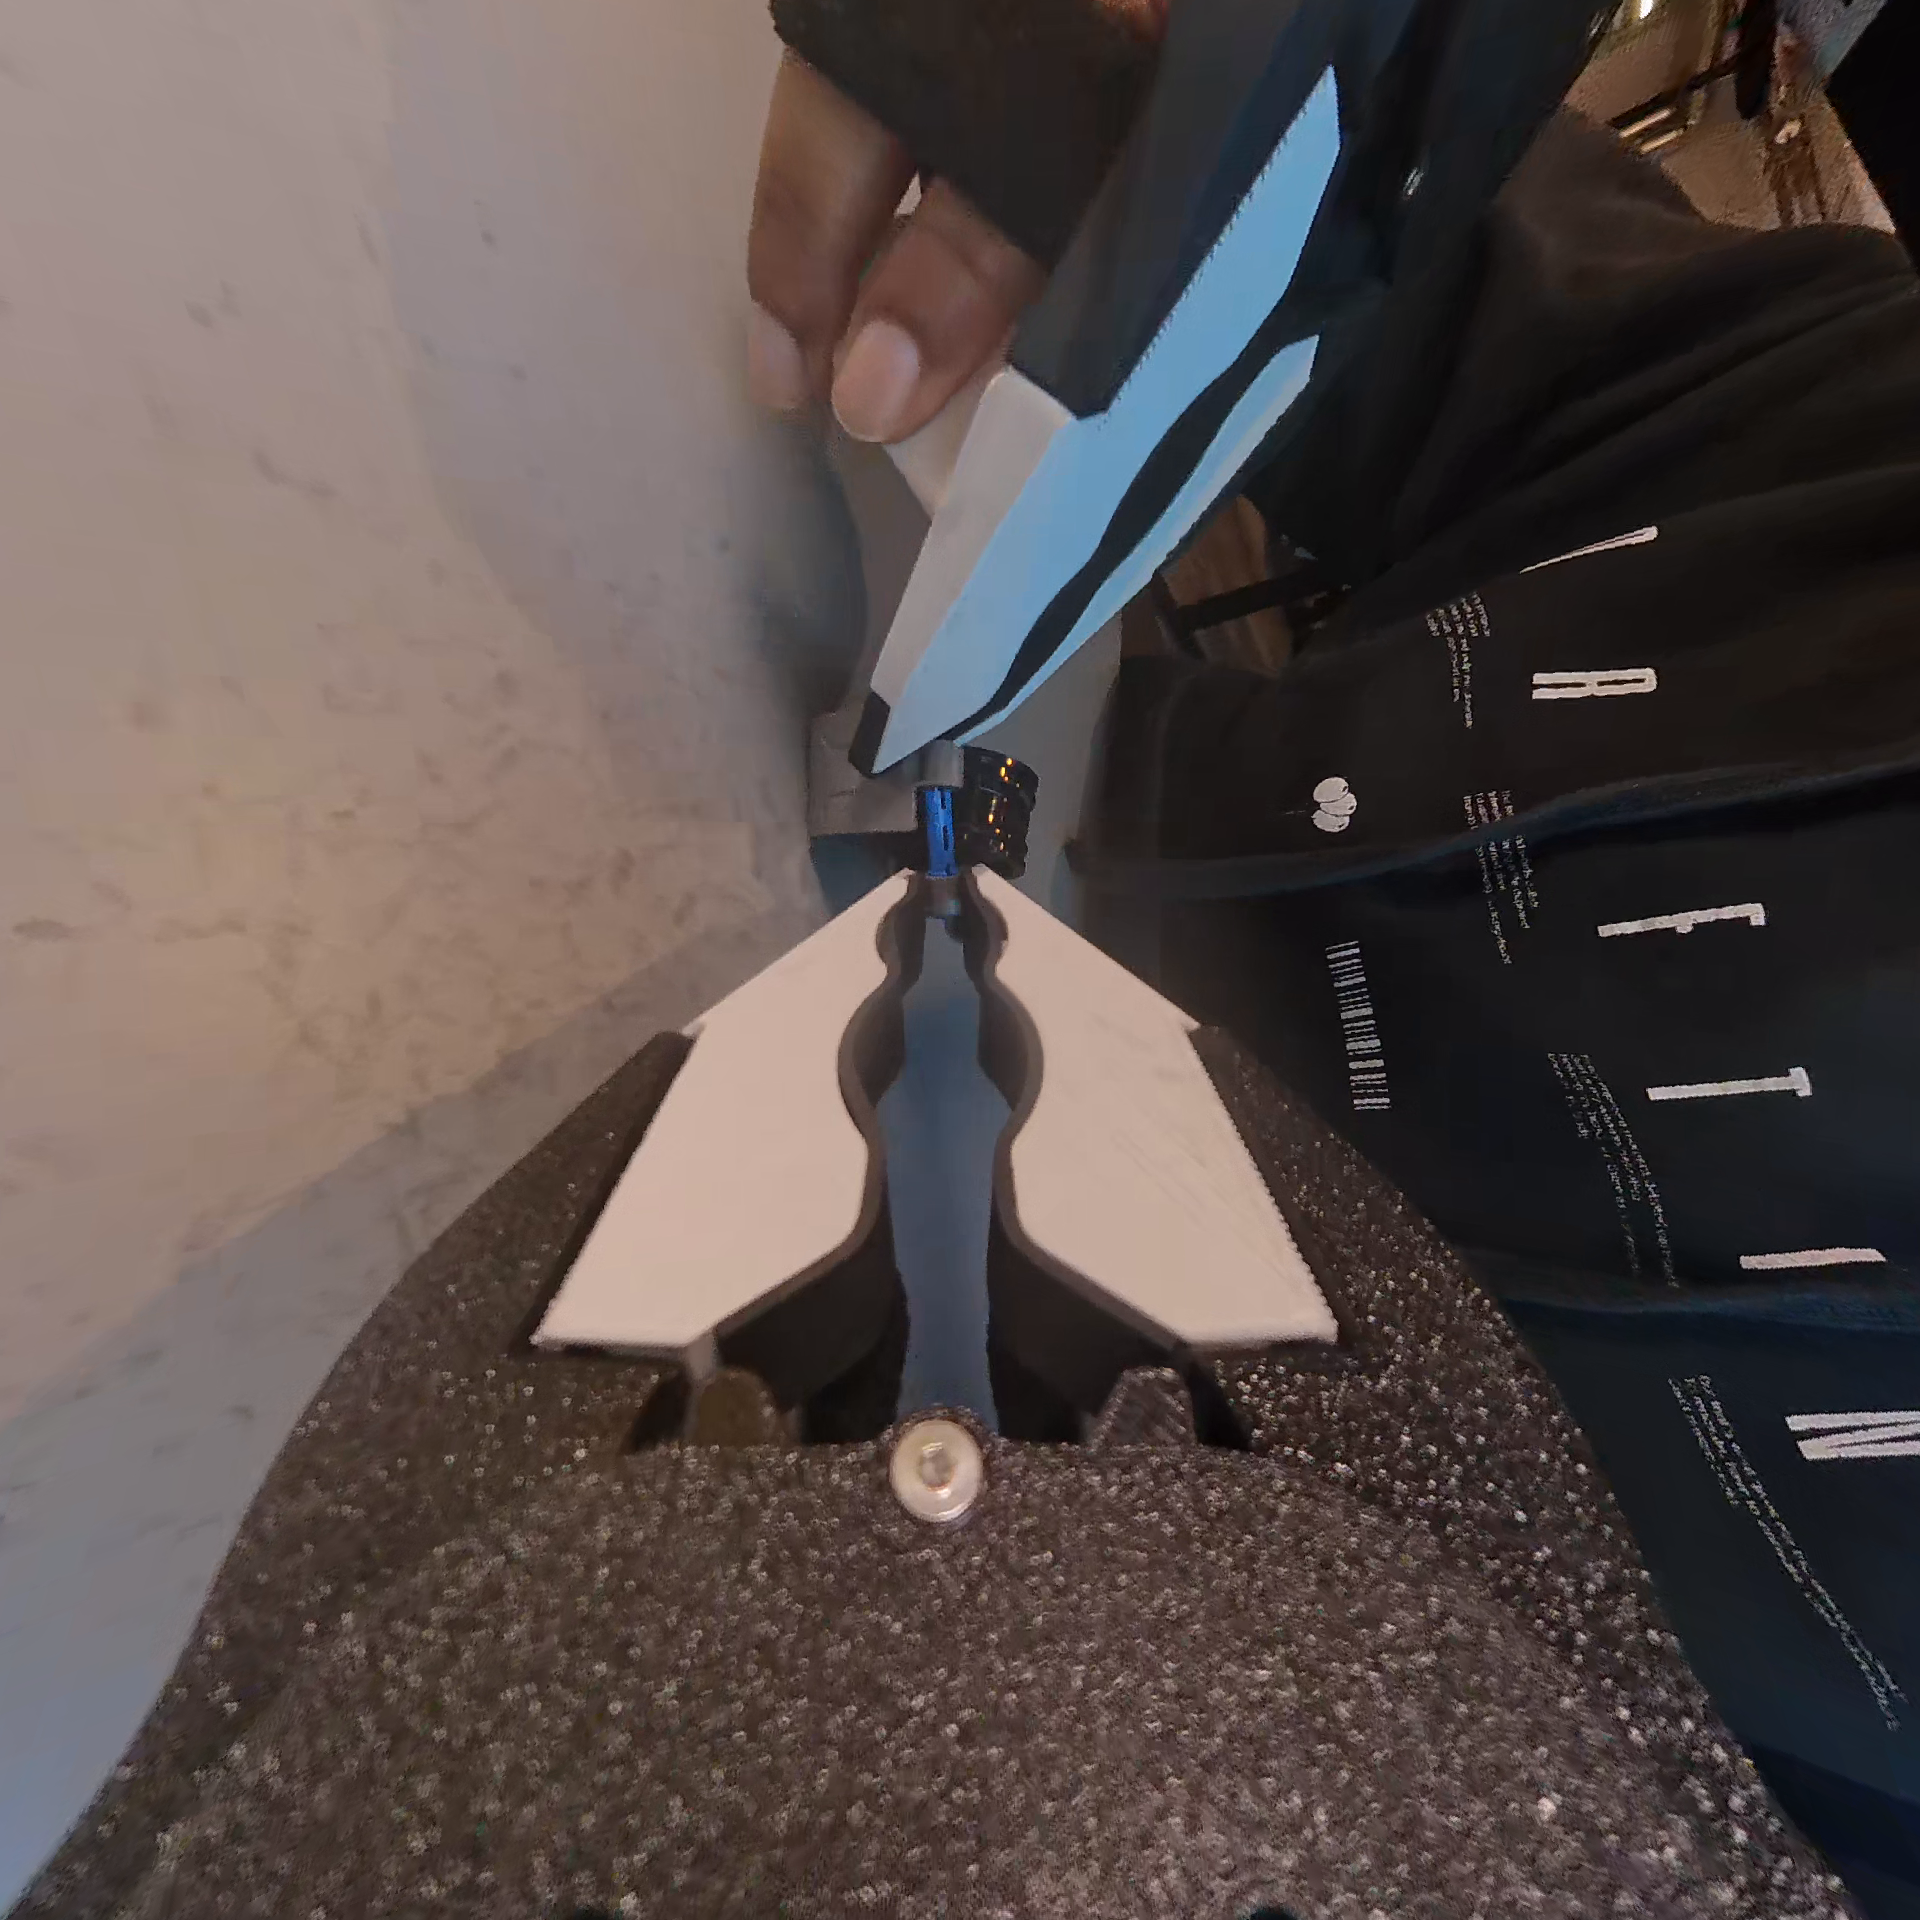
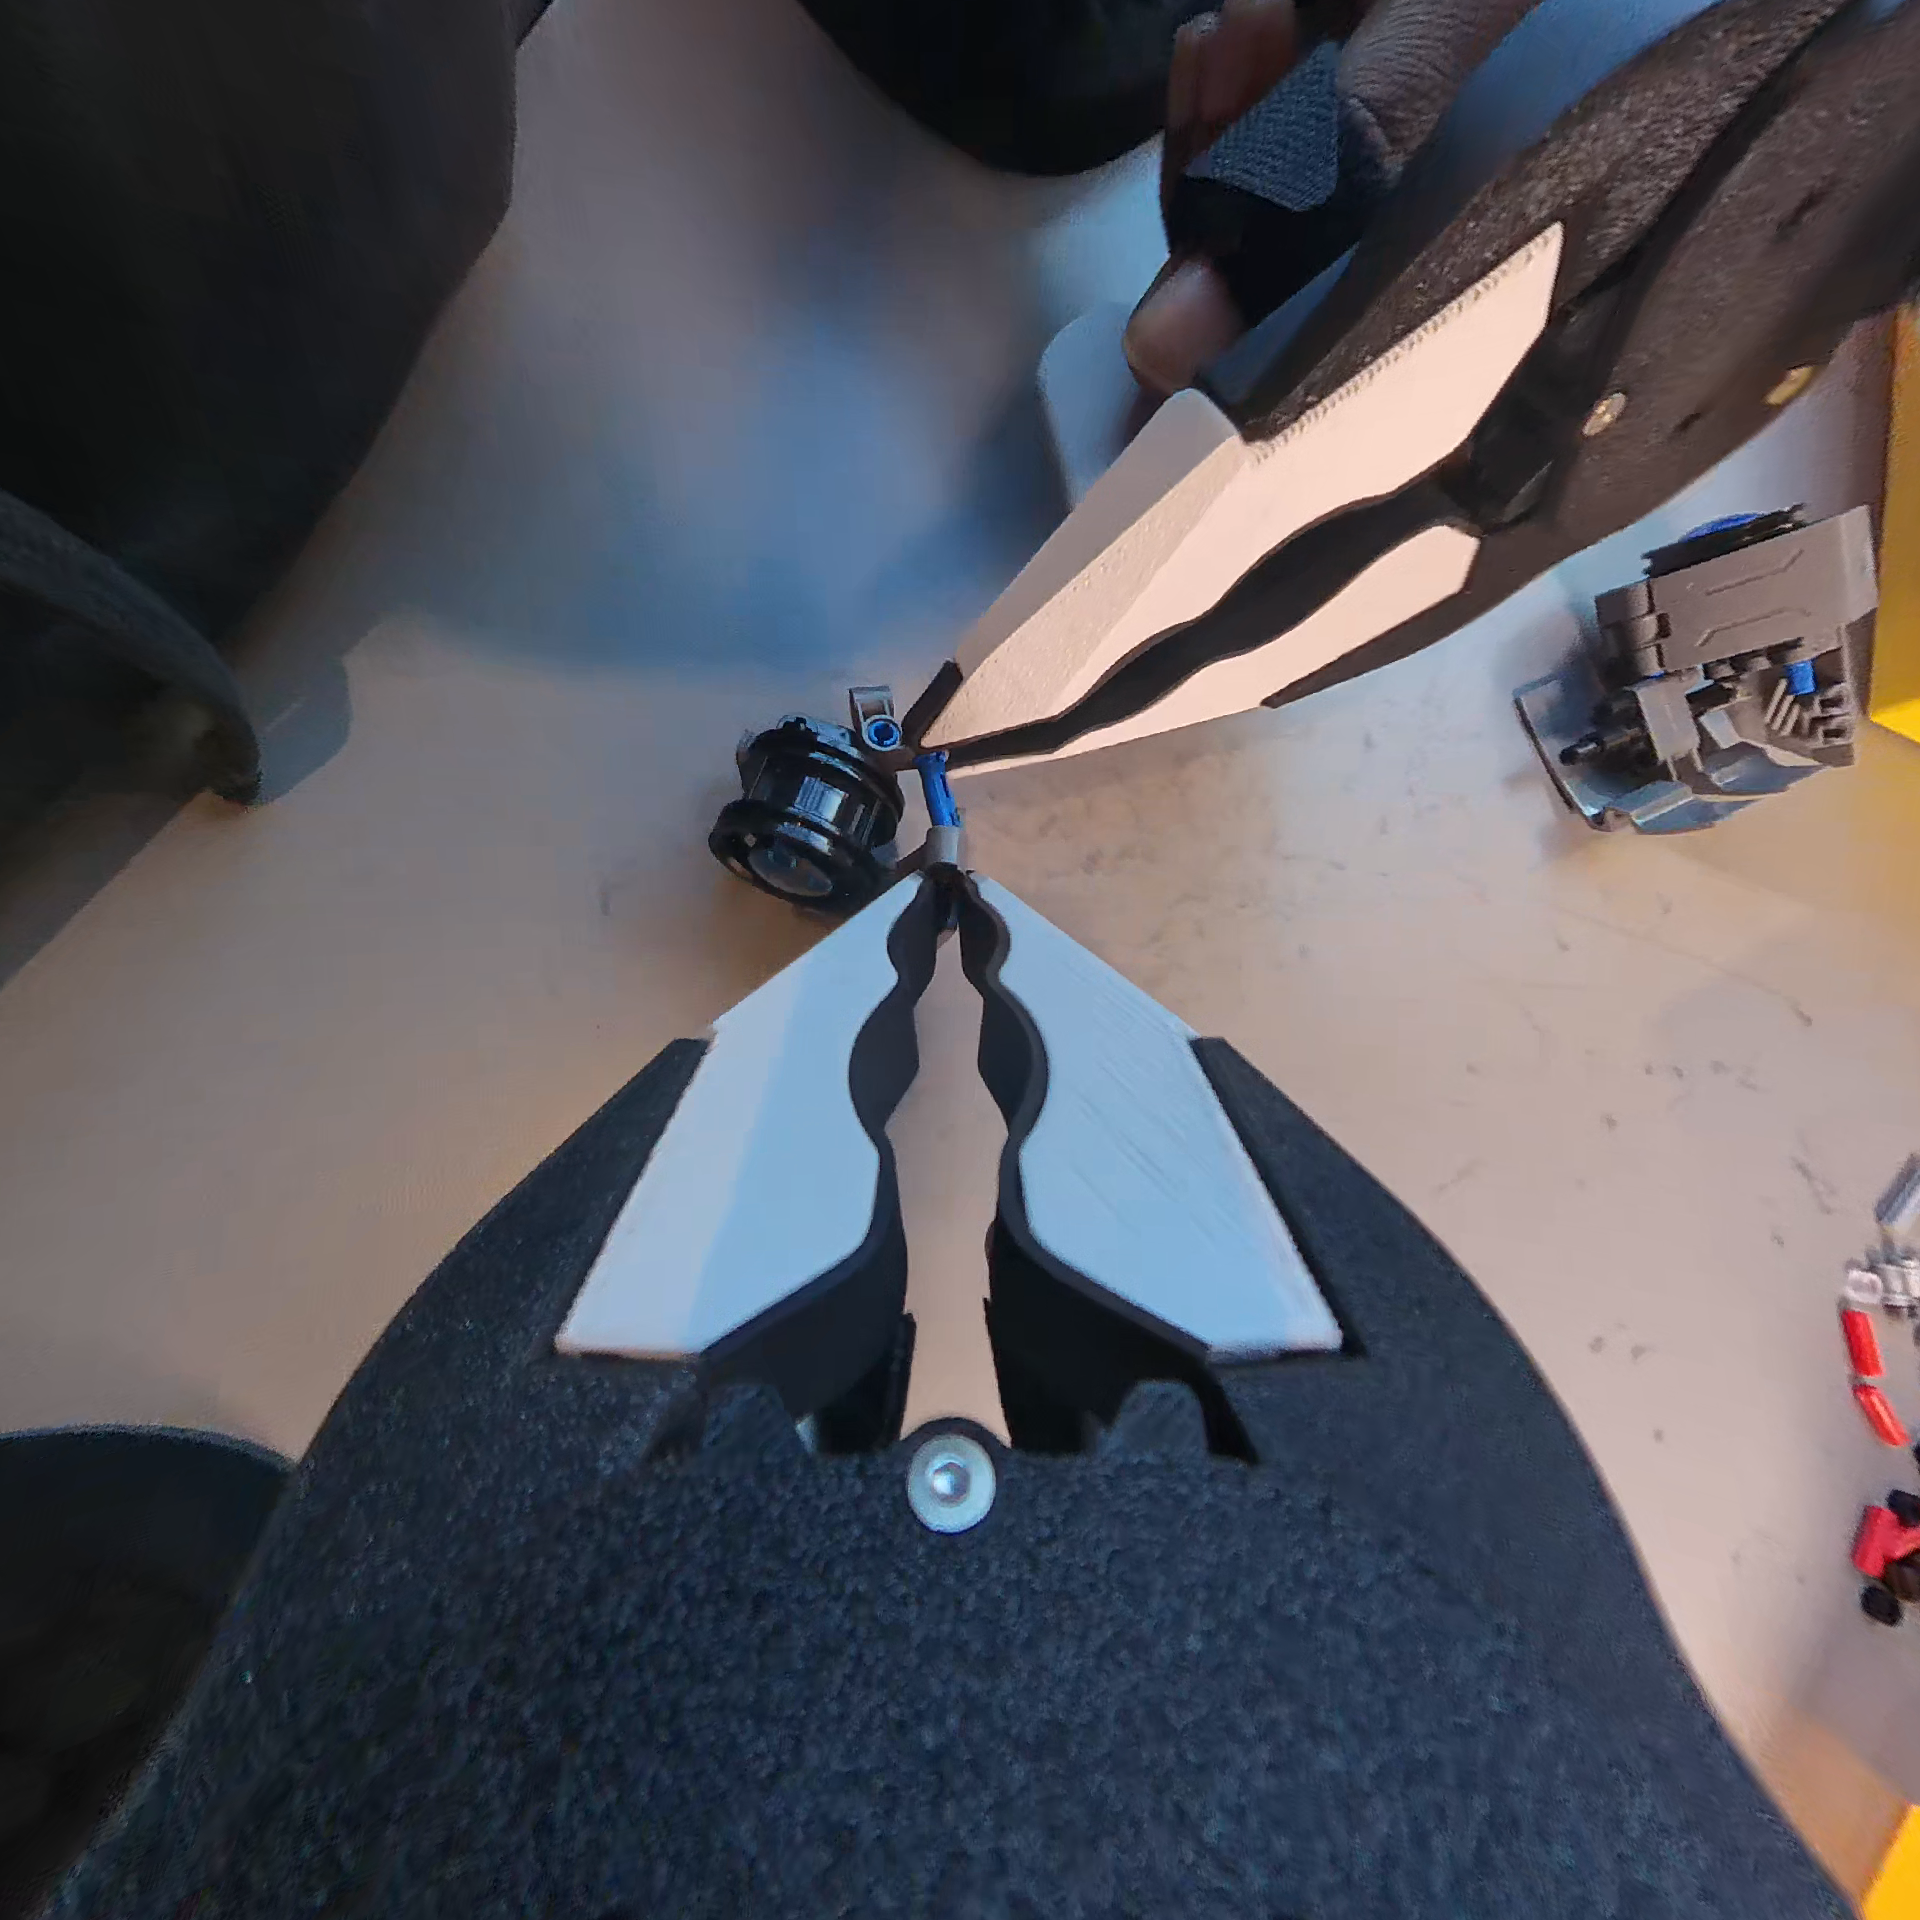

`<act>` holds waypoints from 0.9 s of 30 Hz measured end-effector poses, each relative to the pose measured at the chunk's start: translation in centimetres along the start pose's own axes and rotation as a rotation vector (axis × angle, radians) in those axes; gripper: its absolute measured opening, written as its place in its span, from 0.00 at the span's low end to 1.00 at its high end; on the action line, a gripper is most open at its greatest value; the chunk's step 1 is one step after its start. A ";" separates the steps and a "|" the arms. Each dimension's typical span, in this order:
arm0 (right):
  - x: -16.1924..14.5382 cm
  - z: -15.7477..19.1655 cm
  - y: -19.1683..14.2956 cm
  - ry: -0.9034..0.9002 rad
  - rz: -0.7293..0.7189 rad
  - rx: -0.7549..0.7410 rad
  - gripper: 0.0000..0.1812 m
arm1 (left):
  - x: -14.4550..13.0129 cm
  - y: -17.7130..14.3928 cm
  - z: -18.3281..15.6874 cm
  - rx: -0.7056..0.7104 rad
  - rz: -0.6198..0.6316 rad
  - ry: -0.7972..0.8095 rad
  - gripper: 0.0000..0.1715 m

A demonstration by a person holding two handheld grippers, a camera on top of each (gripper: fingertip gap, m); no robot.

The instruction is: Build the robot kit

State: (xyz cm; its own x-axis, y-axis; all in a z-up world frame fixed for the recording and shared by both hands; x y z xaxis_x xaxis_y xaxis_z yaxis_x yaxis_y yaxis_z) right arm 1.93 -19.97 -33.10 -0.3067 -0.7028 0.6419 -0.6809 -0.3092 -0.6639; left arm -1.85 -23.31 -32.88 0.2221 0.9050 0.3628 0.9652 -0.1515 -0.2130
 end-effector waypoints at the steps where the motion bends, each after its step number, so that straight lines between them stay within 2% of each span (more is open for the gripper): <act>1: 0.1 0.0 0.0 -0.016 0.011 0.004 0.02 | 0.0 0.0 0.0 0.011 0.016 0.004 0.03; 11: 0.3 -0.3 0.2 -0.074 0.050 0.073 0.01 | 0.4 -0.3 -0.3 0.078 0.092 0.034 0.03; 17: 0.6 0.4 0.5 -0.034 0.014 0.099 0.01 | 0.4 -0.4 -0.7 0.124 0.145 0.151 0.02; 19: 0.5 0.3 0.6 0.002 0.030 0.088 0.01 | 0.9 -0.8 -0.7 0.175 0.158 0.190 0.02; 21: 1.3 -0.4 0.8 0.090 -0.013 0.030 0.01 | 2.5 -1.1 -1.4 0.179 0.079 0.216 0.00; 22: 1.4 -0.1 1.0 0.132 0.015 0.049 0.01 | 2.4 -1.0 -1.4 0.208 0.121 0.227 0.00; 24: 1.0 -0.3 1.5 0.157 0.058 -0.011 0.01 | 2.3 -1.2 -1.1 0.307 0.183 0.267 0.00; 27: 0.9 -0.8 0.9 0.238 0.045 -0.073 0.01 | 3.1 -3.1 -2.0 0.353 0.120 0.324 0.00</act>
Point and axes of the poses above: each gripper's, where its closed fingertips meet, y out along the fingers, x out of its top, z = x × y across the jaws, the point moved 3 cm from there along -y, back along the fingers, and after that the axes turned 14 degrees about -x, right-handed, at the moved point
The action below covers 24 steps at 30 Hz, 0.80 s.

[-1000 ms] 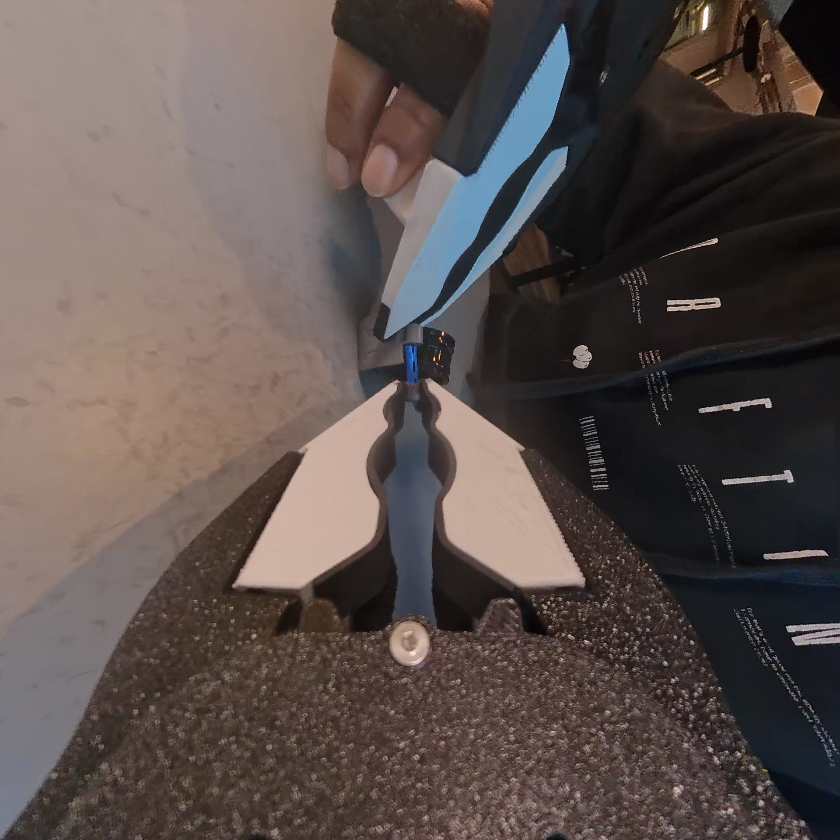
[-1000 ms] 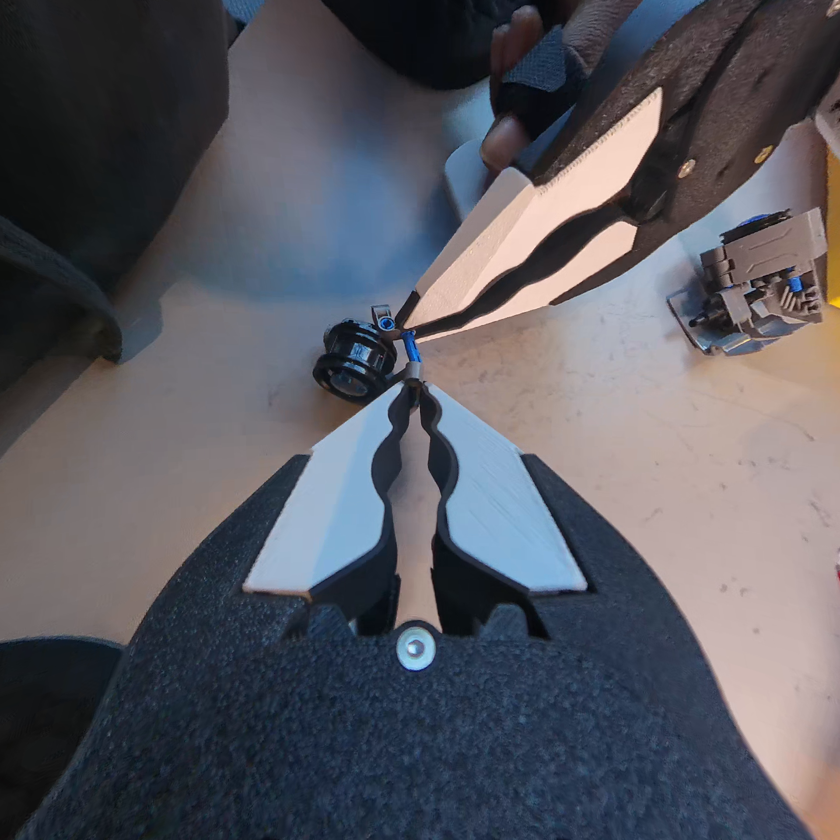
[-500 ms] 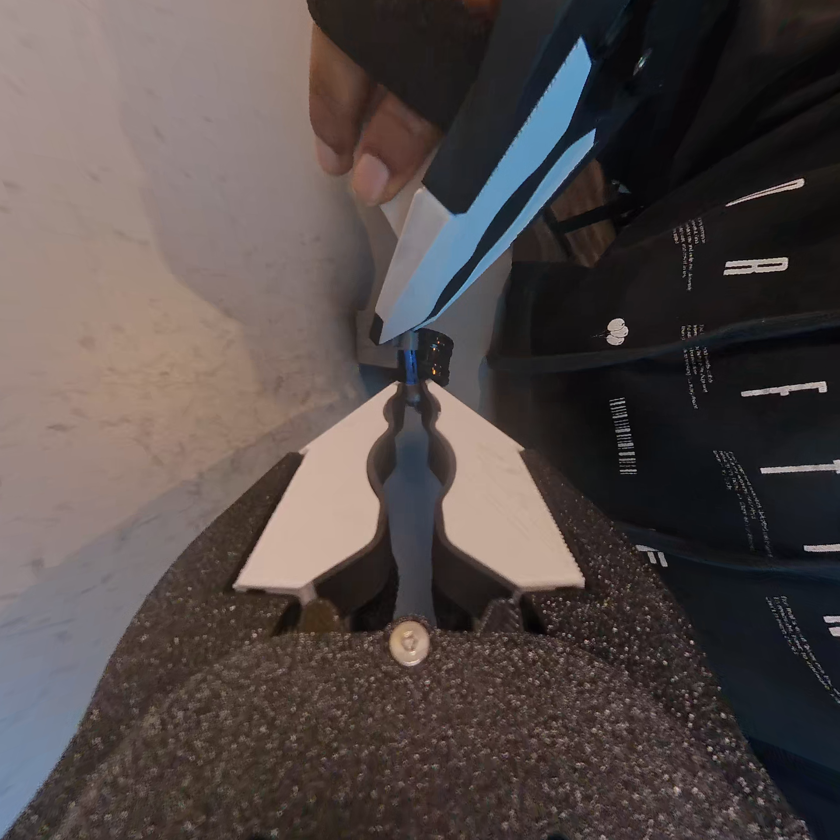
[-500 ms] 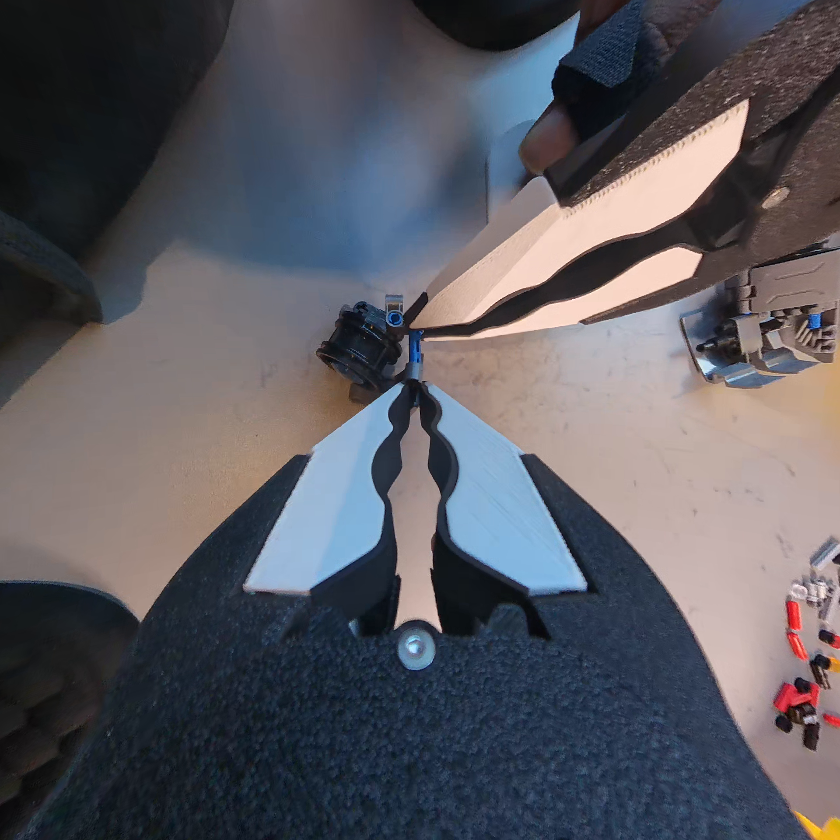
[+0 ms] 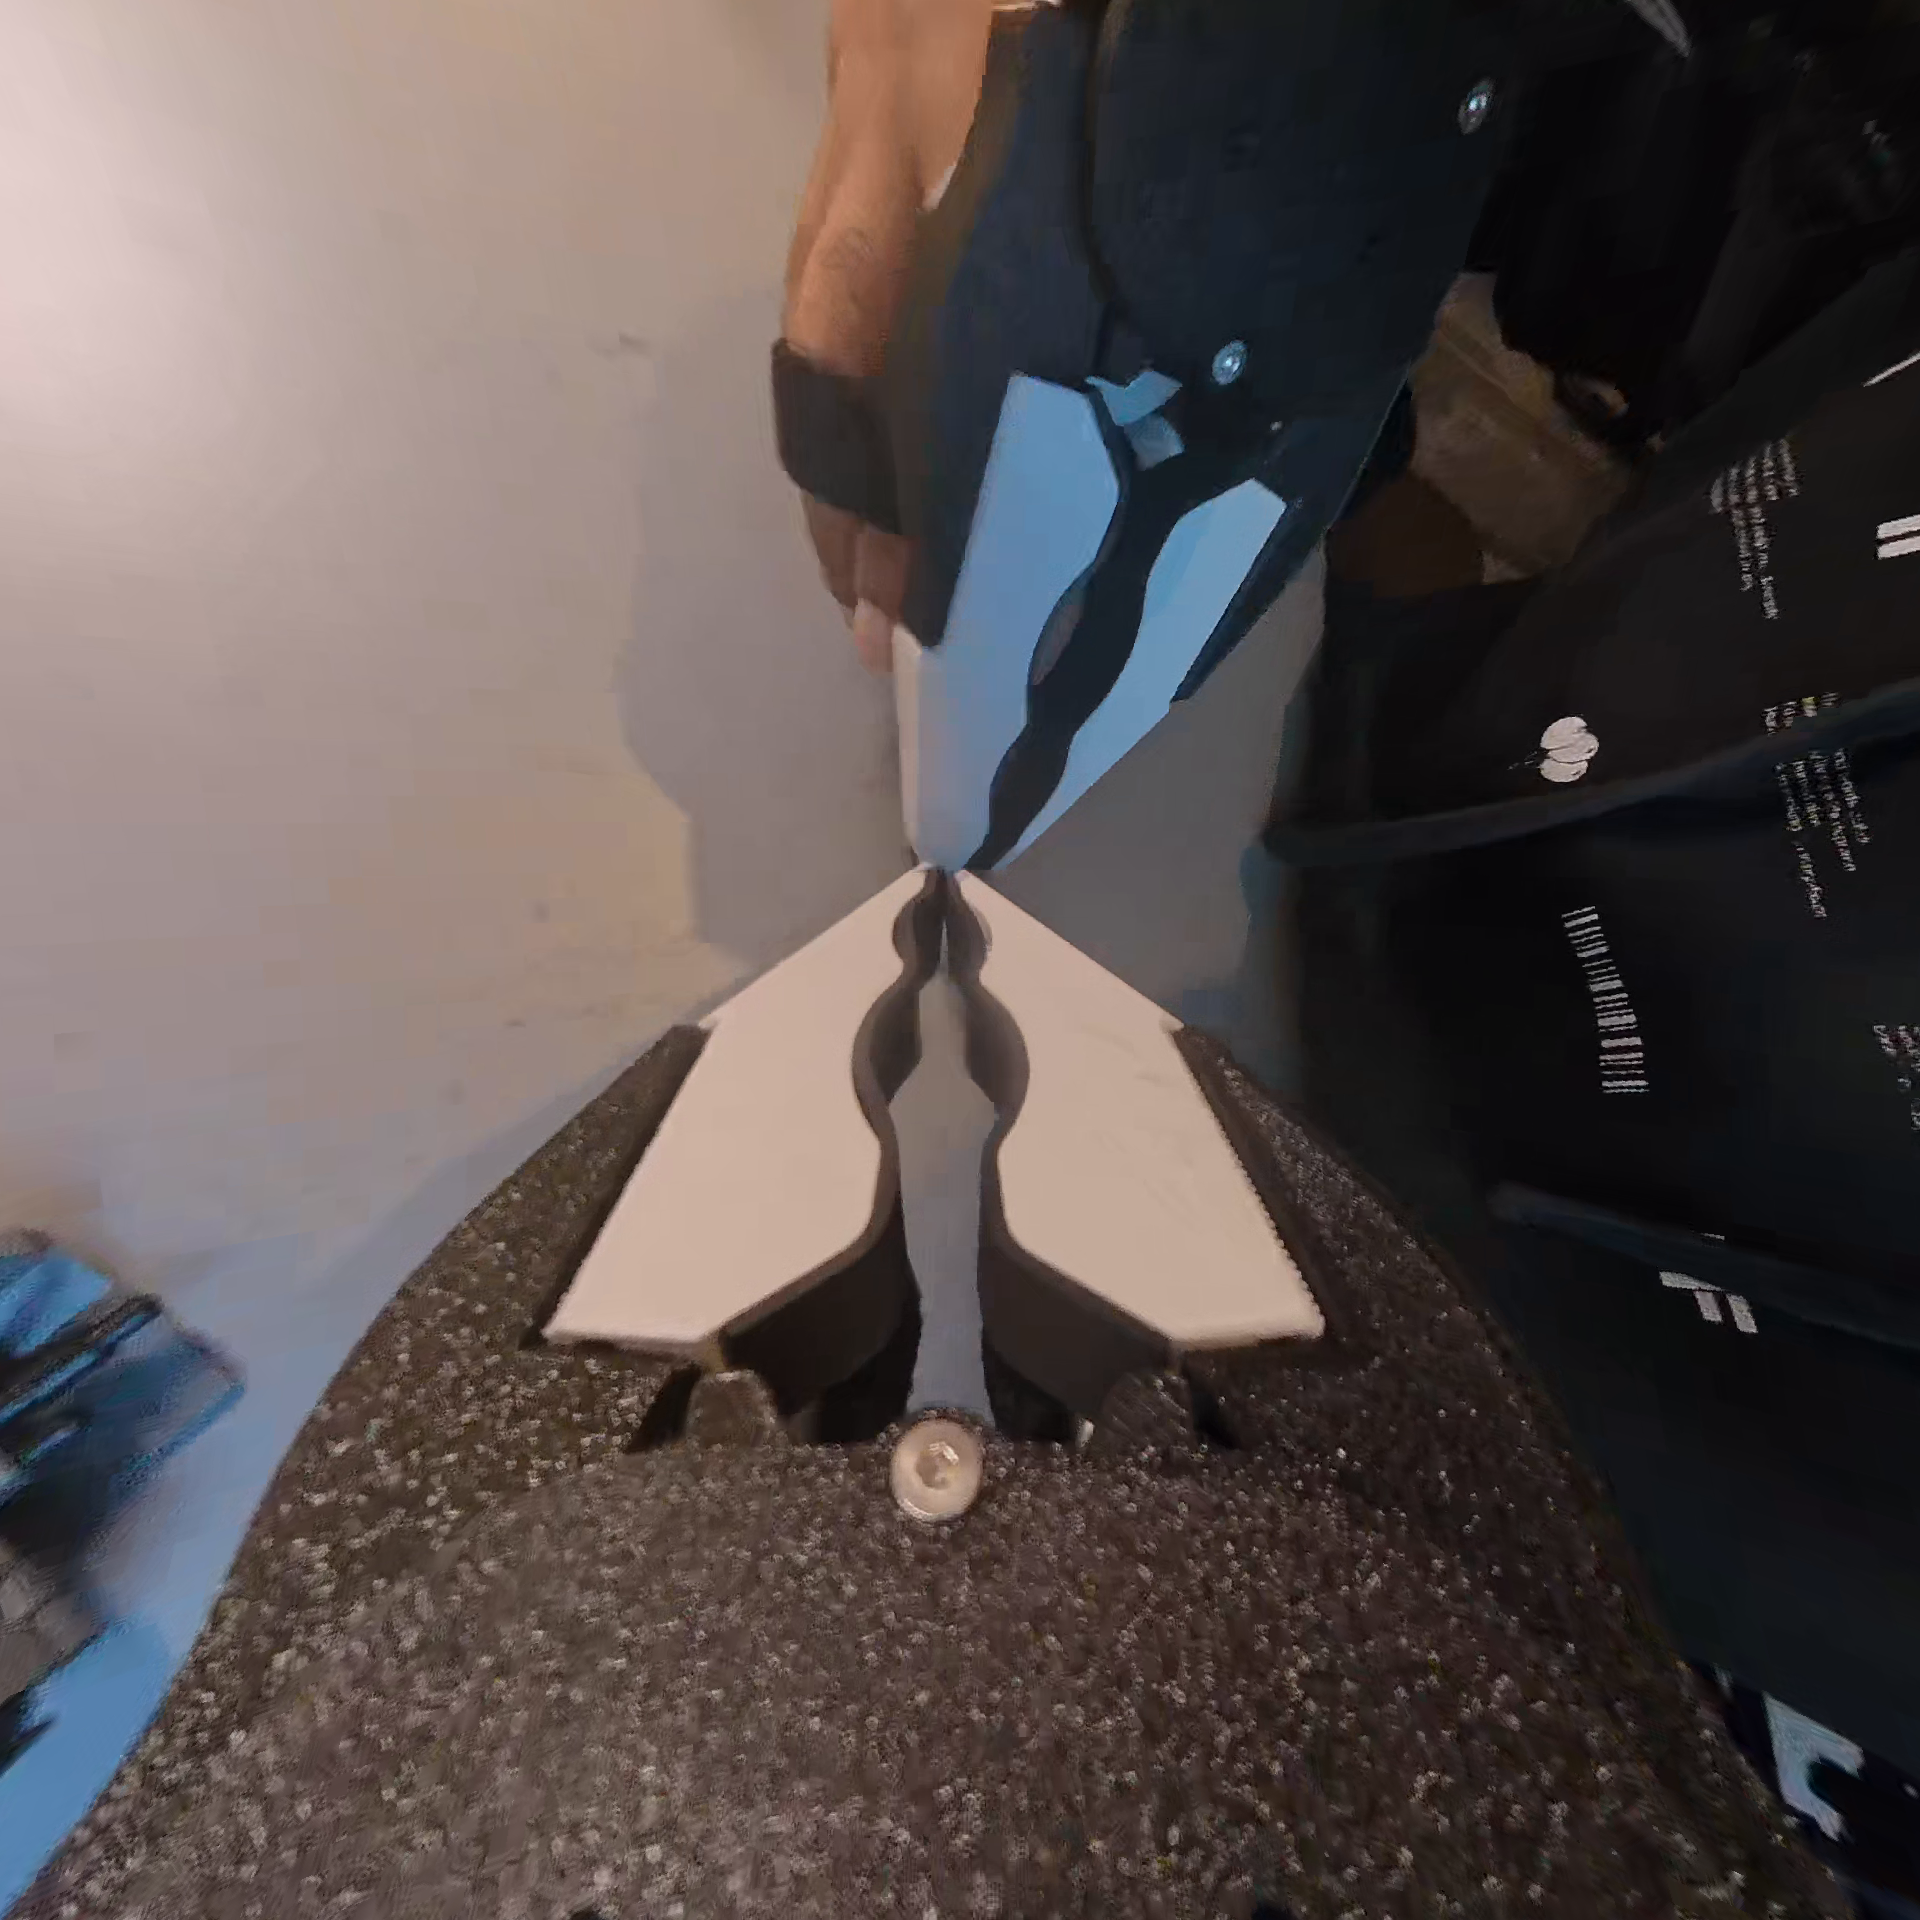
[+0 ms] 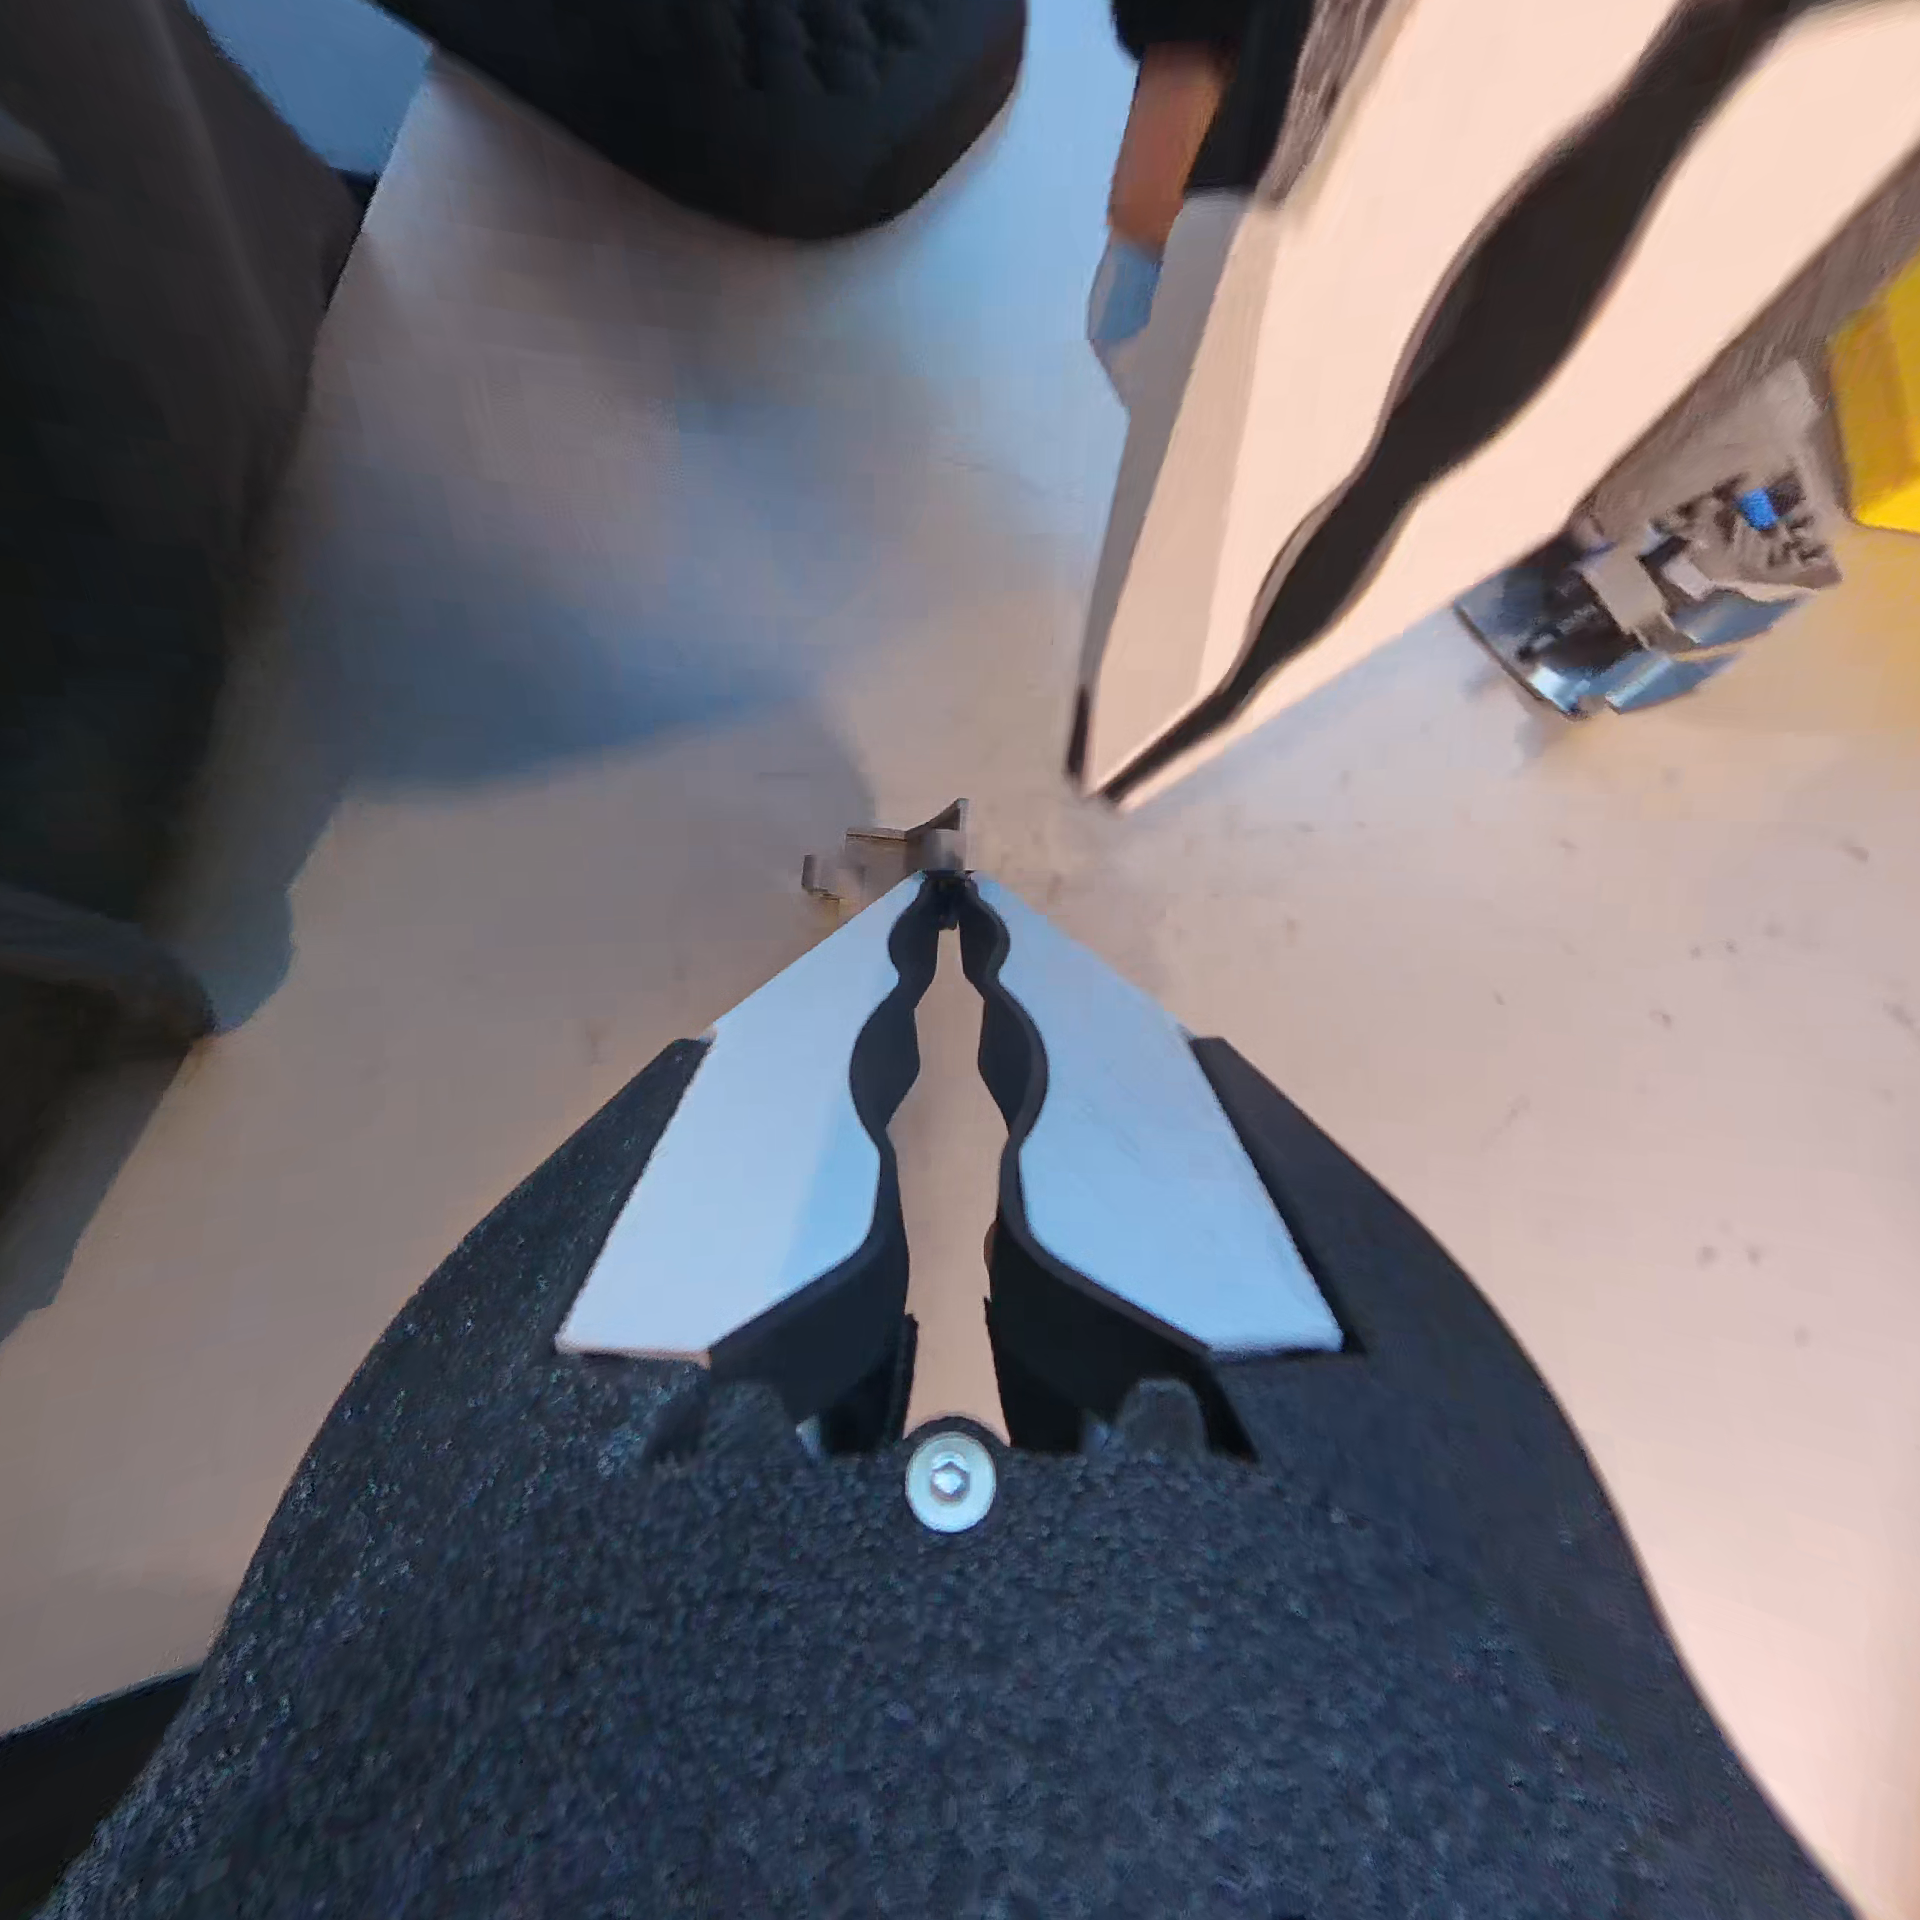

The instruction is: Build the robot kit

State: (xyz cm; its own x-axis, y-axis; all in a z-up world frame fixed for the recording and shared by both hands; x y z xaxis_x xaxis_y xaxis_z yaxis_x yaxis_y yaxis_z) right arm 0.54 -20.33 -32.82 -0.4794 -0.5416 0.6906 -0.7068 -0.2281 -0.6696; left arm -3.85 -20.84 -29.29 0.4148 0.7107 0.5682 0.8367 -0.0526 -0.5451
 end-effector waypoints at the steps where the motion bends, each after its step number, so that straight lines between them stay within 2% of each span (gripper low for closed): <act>1: -0.2 -0.2 -0.2 0.019 -0.007 -0.020 0.01 | 0.0 -1.0 0.3 0.034 -0.023 0.016 0.00; 2: -0.5 -0.5 -0.4 0.039 -0.006 -0.042 0.01 | 0.3 -2.3 0.6 0.069 -0.065 0.046 0.00; 4: -0.9 -0.6 -0.6 0.071 -0.012 -0.067 0.02 | 0.0 -5.3 1.9 0.184 -0.118 0.069 0.08; 6: -1.1 -0.7 -0.8 0.106 -0.027 -0.083 0.02 | -0.8 -7.8 2.4 0.246 -0.154 0.083 0.09; 10: -1.6 -1.0 -0.8 0.139 -0.027 -0.115 0.02 | -3.8 -11.1 4.2 0.402 -0.094 0.069 0.15; 17: -1.9 -1.0 -0.5 0.157 -0.025 -0.116 0.02 | -11.0 -12.4 6.3 0.528 0.201 -0.042 0.23; 20: -2.0 -1.0 -0.5 0.160 -0.028 -0.118 0.02 | -13.3 -11.6 6.1 0.520 0.250 -0.091 0.26; 23: -2.0 -1.0 -0.4 0.166 -0.034 -0.116 0.02 | -14.0 -10.1 5.3 0.512 0.236 -0.118 0.22; 24: -2.0 -1.0 -0.4 0.165 -0.035 -0.116 0.02 | -13.7 -9.1 4.4 0.458 0.209 -0.121 0.18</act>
Point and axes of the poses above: each gripper's, where its closed fingertips meet, y out along the fingers, x out of its top, z = x × y across the jaws, the point moved 3 cm from there along -y, back along the fingers, and after that the axes turned 14 degrees about -x, right-handed, at the moved point
